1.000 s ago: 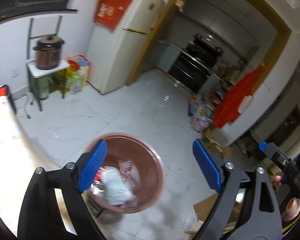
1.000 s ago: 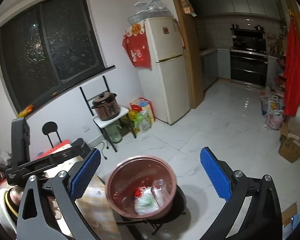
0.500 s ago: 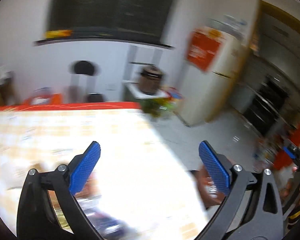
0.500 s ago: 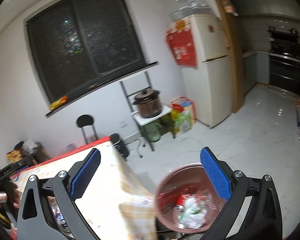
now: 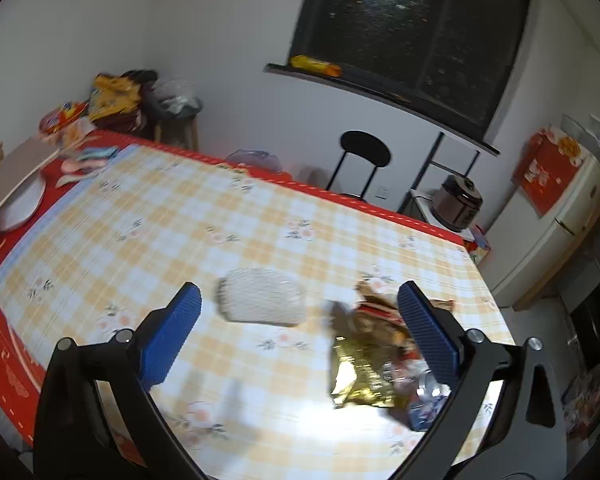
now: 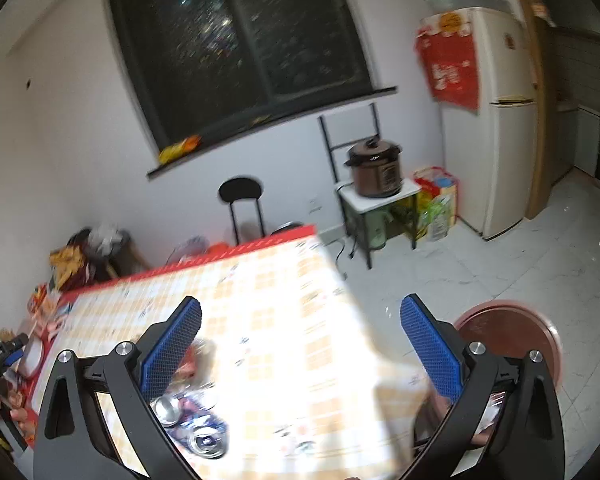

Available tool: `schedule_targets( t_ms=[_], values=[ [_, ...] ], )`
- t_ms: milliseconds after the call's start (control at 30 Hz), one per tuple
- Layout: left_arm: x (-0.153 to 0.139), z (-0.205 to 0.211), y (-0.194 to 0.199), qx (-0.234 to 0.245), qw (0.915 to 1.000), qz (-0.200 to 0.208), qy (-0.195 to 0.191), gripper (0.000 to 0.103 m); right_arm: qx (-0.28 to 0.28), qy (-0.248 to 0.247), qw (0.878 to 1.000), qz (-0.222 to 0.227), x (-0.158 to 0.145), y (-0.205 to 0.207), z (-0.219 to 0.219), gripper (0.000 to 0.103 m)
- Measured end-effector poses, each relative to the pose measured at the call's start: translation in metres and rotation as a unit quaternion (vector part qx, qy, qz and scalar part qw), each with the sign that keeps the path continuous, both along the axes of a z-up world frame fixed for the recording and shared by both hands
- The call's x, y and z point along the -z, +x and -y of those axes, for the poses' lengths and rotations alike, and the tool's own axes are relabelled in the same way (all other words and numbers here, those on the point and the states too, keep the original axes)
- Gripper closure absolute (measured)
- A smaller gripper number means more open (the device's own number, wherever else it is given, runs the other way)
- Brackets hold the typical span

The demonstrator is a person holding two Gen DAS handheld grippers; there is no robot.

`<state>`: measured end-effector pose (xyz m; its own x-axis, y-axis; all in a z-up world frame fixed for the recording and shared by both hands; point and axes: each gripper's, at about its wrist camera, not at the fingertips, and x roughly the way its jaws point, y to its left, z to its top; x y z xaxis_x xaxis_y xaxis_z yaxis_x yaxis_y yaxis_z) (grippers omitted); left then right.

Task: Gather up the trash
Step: 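Bring both grippers back over the table toward the remaining trash, then grasp the brown paper chicken bag with the right gripper and lift it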

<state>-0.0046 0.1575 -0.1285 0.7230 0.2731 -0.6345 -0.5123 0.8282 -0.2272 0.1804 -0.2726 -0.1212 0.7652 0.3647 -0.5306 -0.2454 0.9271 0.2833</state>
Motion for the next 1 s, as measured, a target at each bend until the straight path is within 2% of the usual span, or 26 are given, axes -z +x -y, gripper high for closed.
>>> schedule_targets(
  t_ms=[167, 467, 800, 1000],
  values=[
    [0.021, -0.042, -0.031, -0.005, 0.9998, -0.003, -0.018, 0.006, -0.040, -0.027, 0.999, -0.020, 0.003, -0.008, -0.077, 0.005],
    [0.045, -0.105, -0.041, 0.008, 0.9992, -0.004, -0.038, 0.006, -0.089, -0.030, 0.995, -0.044, 0.017, -0.013, -0.178, 0.005],
    [0.068, -0.154, -0.030, 0.039, 0.9980, -0.021, -0.044, 0.006, -0.054, -0.014, 0.992, -0.110, 0.076, 0.013, -0.239, 0.005],
    [0.084, -0.174, -0.026, 0.041, 0.9971, -0.033, -0.055, 0.006, -0.021, -0.037, 0.987, -0.154, 0.115, 0.036, -0.268, 0.005]
  ],
)
